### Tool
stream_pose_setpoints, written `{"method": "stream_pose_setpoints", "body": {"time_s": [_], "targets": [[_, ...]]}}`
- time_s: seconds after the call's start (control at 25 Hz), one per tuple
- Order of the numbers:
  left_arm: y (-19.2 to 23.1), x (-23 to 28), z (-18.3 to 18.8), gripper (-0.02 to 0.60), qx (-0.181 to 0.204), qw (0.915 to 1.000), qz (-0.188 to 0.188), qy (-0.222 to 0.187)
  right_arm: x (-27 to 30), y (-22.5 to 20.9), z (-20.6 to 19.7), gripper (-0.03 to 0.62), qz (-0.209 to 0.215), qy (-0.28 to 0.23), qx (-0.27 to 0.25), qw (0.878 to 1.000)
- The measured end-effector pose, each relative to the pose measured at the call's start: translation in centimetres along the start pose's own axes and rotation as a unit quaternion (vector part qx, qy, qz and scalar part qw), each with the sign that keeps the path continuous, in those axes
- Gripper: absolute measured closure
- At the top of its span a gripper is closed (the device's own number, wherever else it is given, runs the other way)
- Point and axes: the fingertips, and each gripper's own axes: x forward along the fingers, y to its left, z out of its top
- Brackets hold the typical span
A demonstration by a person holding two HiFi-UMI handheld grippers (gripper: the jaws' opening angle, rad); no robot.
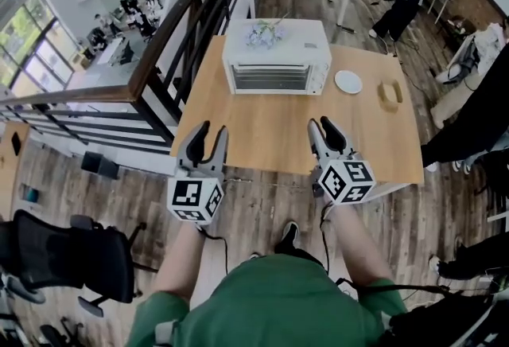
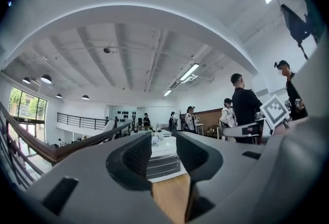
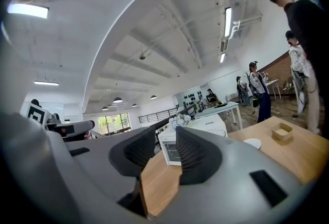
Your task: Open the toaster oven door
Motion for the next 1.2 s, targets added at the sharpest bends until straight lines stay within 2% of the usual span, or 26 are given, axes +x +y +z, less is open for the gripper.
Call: {"method": "stream_pose_setpoints", "body": {"time_s": [0.28,0.68,0.84,1.04,1.2], "targets": [[-0.5,5.3,-0.1,0.431,0.011,0.9997,0.017,0.014,5.1,-4.8,-0.1,0.456,0.022,0.018,0.041,0.999],[0.7,7.8,-0.1,0.431,0.021,0.9979,0.053,0.03,10.8,-8.3,-3.1,0.456,0.058,0.051,0.163,0.984],[2.5,8.1,-1.4,0.431,0.016,0.9972,0.061,0.04,12.8,-9.7,-4.8,0.456,0.044,0.057,0.223,0.972],[5.0,9.2,-3.9,0.431,0.012,0.9969,0.053,0.057,15.4,-11.2,-6.4,0.456,0.011,0.049,0.269,0.962],[6.5,9.5,-6.0,0.431,0.007,0.9964,0.041,0.075,17.1,-12.1,-7.6,0.456,-0.012,0.038,0.325,0.945]]}}
